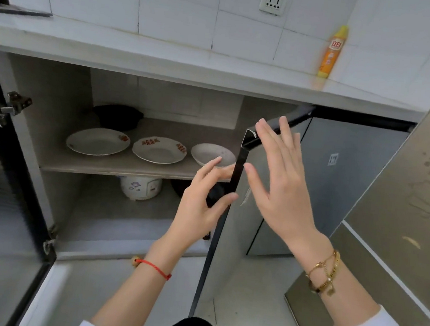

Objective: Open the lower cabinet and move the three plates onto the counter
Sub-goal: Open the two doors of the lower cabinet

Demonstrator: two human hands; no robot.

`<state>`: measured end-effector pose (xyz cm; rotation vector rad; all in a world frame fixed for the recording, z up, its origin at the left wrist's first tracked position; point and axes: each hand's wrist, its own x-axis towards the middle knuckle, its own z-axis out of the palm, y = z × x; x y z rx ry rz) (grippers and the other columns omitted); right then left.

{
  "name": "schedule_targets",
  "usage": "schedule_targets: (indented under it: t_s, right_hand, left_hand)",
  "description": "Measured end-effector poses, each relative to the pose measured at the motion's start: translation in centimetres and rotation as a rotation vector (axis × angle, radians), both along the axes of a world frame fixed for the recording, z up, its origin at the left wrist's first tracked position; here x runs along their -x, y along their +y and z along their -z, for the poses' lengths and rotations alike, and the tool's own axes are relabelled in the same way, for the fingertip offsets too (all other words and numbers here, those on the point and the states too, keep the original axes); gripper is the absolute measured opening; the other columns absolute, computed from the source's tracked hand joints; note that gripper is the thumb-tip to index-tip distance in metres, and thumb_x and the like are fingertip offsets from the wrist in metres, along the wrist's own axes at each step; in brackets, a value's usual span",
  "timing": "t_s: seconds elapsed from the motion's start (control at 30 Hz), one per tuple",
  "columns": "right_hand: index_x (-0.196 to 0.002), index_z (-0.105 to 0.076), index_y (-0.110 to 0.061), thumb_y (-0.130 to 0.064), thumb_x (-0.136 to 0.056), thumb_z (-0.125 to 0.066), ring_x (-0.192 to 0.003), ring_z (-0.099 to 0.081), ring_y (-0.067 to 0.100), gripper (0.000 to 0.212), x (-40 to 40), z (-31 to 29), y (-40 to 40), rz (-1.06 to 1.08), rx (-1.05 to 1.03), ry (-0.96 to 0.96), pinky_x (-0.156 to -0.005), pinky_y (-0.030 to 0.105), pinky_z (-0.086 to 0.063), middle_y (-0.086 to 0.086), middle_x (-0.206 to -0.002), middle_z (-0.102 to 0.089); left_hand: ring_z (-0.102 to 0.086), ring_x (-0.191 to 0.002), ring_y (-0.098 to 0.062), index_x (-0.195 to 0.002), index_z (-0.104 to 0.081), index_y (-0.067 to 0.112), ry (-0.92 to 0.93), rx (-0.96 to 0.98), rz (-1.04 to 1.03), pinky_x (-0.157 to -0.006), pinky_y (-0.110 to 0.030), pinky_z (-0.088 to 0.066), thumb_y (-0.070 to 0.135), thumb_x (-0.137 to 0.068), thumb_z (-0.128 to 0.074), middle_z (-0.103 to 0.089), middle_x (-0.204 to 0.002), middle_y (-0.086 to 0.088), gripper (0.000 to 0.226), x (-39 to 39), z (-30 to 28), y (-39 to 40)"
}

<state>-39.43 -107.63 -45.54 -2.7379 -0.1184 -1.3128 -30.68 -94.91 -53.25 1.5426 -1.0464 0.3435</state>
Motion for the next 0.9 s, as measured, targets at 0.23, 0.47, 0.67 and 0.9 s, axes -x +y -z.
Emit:
schedule_targets:
  t_s: [0.23, 0.47, 0.67, 0.9]
  right_hand:
    - [-0.147, -0.032, -0.005, -0.022, -0.098, -0.055, -0.150, -0.012, 0.021, 0.057, 4.7, 0.4, -2.1, 0.101, -0.028, -0.070, -0.123, 0.045, -0.009, 0.003, -0.155, -0.033]
    - [-0.145, -0.034, -0.002, -0.016, -0.097, -0.056, -0.149, -0.015, 0.023, 0.054, 9.2, 0.5, -4.2, 0.207, -0.024, -0.102, -0.122, 0.048, -0.012, 0.003, -0.153, -0.035]
    - [-0.146, -0.031, -0.003, -0.013, -0.097, -0.054, -0.149, -0.015, 0.024, 0.055, 12.8, 0.2, -6.4, 0.341, 0.017, -0.068, -0.121, 0.051, -0.015, 0.005, -0.155, -0.033]
    - [-0.147, -0.033, -0.008, -0.024, -0.098, -0.054, -0.149, -0.013, 0.019, 0.055, 16.0, 0.0, -9.1, 0.534, 0.040, -0.048, -0.122, 0.046, -0.013, 0.001, -0.154, -0.035]
  left_hand:
    - [-0.045, -0.133, -0.006, -0.128, -0.055, 0.023, 0.190, -0.052, 0.273, -0.111, -0.035, -0.038, 0.026, -0.091, -0.064, -0.057, -0.135, 0.011, 0.038, 3.7, 0.8, -3.2]
    - [-0.048, -0.123, 0.012, -0.128, -0.054, 0.034, 0.248, -0.078, 0.359, -0.103, -0.010, -0.037, 0.032, -0.086, -0.065, -0.056, -0.128, 0.026, 0.043, 7.5, 0.8, -6.4]
    - [-0.042, -0.134, 0.001, -0.137, -0.052, 0.024, 0.074, -0.061, 0.313, -0.111, -0.026, -0.037, 0.030, -0.087, -0.069, -0.053, -0.138, 0.017, 0.053, 10.2, 0.8, -10.1]
    - [-0.038, -0.137, -0.003, -0.143, -0.044, 0.025, 0.035, -0.044, 0.307, -0.113, -0.032, -0.036, 0.028, -0.089, -0.067, -0.046, -0.146, 0.012, 0.058, 13.4, 1.5, -14.7]
